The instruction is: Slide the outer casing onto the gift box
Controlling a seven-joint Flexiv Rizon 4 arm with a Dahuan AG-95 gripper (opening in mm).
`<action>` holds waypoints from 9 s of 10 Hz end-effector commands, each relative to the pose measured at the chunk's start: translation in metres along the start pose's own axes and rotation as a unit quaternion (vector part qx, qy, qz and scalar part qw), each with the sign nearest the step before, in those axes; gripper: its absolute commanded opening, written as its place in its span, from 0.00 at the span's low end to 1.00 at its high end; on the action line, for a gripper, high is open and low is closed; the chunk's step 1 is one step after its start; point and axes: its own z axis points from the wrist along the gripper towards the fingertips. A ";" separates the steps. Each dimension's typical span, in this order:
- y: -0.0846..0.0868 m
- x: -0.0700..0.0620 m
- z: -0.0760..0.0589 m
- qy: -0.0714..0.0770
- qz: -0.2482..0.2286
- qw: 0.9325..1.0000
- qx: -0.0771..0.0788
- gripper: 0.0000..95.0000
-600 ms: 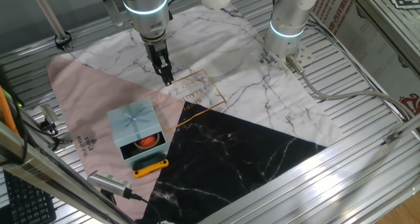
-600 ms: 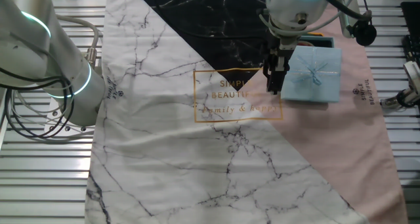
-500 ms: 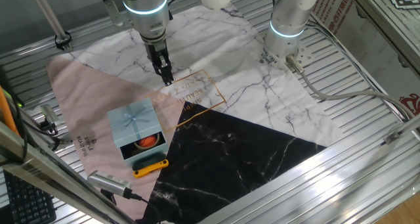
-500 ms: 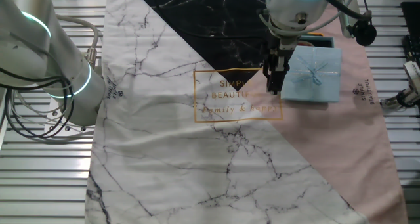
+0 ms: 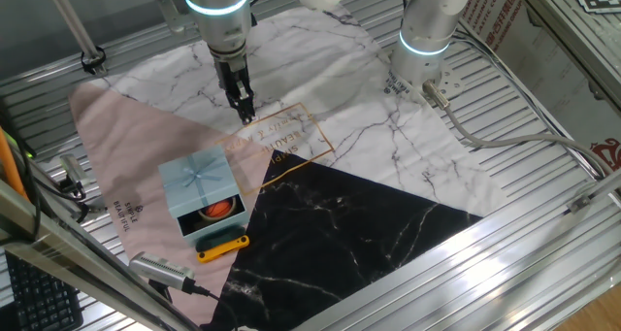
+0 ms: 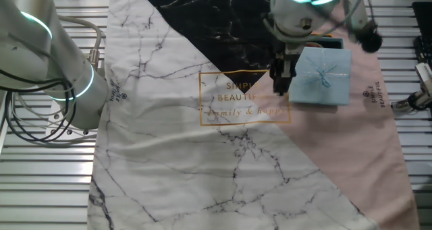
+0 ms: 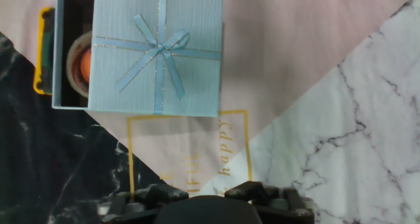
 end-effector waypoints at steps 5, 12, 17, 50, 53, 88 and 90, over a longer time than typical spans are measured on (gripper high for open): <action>0.008 -0.011 -0.082 0.001 -0.046 0.992 -0.121 0.00; -0.010 0.015 -0.061 -0.003 -0.115 0.993 -0.001 0.00; -0.013 0.020 -0.056 -0.024 -0.082 0.996 0.030 0.00; -0.052 0.000 -0.018 -0.022 -0.030 0.998 0.057 0.00; -0.118 -0.056 0.005 -0.014 -0.043 0.997 0.058 0.00; -0.069 -0.142 0.147 -0.010 -0.006 1.000 0.000 0.00; -0.069 -0.142 0.146 -0.010 -0.007 1.000 0.000 0.00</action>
